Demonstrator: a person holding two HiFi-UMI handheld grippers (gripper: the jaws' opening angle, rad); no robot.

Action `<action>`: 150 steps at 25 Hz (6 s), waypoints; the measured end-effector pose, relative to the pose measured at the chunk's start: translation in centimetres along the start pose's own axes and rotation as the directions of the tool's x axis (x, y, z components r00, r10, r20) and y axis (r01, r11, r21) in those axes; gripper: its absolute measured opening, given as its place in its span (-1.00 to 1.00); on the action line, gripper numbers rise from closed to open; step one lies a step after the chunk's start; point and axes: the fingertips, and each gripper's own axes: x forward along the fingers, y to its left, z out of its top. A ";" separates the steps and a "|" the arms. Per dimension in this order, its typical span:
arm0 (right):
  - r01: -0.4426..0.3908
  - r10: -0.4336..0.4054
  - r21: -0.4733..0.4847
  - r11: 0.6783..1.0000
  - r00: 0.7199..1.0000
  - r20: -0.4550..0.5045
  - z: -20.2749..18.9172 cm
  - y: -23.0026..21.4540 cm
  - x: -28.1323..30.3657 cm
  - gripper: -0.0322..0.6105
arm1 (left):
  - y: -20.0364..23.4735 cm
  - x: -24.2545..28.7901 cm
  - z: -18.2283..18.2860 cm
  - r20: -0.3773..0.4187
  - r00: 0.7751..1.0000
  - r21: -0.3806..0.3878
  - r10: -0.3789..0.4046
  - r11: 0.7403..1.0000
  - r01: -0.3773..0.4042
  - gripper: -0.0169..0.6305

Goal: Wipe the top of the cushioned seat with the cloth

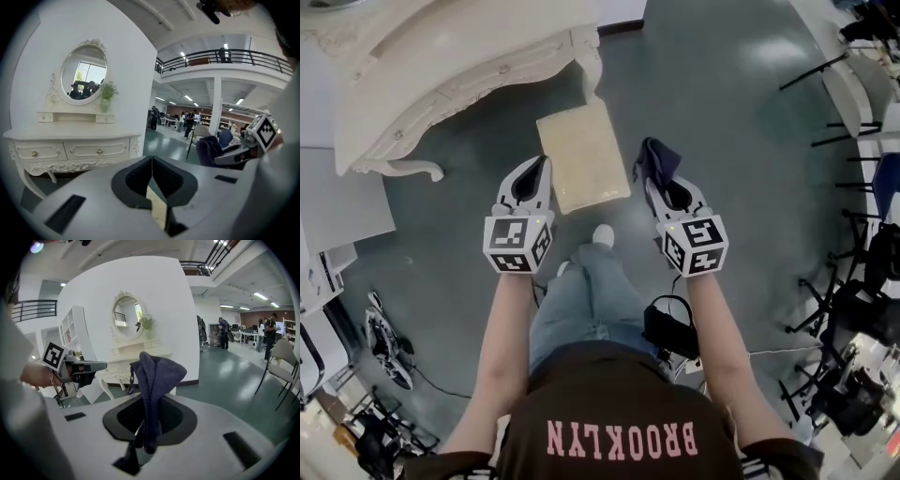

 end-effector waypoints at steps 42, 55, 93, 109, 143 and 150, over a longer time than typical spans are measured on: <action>0.173 -0.134 0.086 0.981 0.931 -0.340 -27.5 -4.7 15.7 -0.75 | 4.6 8.5 -26.9 -0.254 0.960 -0.178 -0.113 0.982 0.068 -0.93; 0.224 -0.214 -0.033 0.974 0.866 -0.451 -32.7 -7.1 19.4 -0.75 | 5.5 8.7 -31.1 -0.294 0.952 -0.218 -0.085 0.976 0.020 -0.93; 0.209 -0.110 0.160 0.965 0.874 -0.473 -34.1 -1.6 21.8 -0.76 | 7.5 9.3 -31.5 -0.296 0.952 -0.255 -0.076 0.967 -0.002 -0.93; 0.129 -0.037 0.151 0.980 0.866 -0.499 -34.3 3.1 23.3 -0.76 | 9.2 8.6 -32.2 -0.299 0.952 -0.278 -0.058 0.960 -0.028 -0.93; -0.049 0.109 0.123 0.991 0.831 -0.545 -34.7 11.9 25.7 -0.76 | 13.3 5.9 -34.1 -0.320 0.947 -0.322 0.011 0.939 -0.120 -0.93; -0.079 0.132 0.117 0.990 0.820 -0.556 -34.9 13.2 26.2 -0.76 | 14.1 5.1 -34.5 -0.320 0.947 -0.333 0.027 0.933 -0.139 -0.93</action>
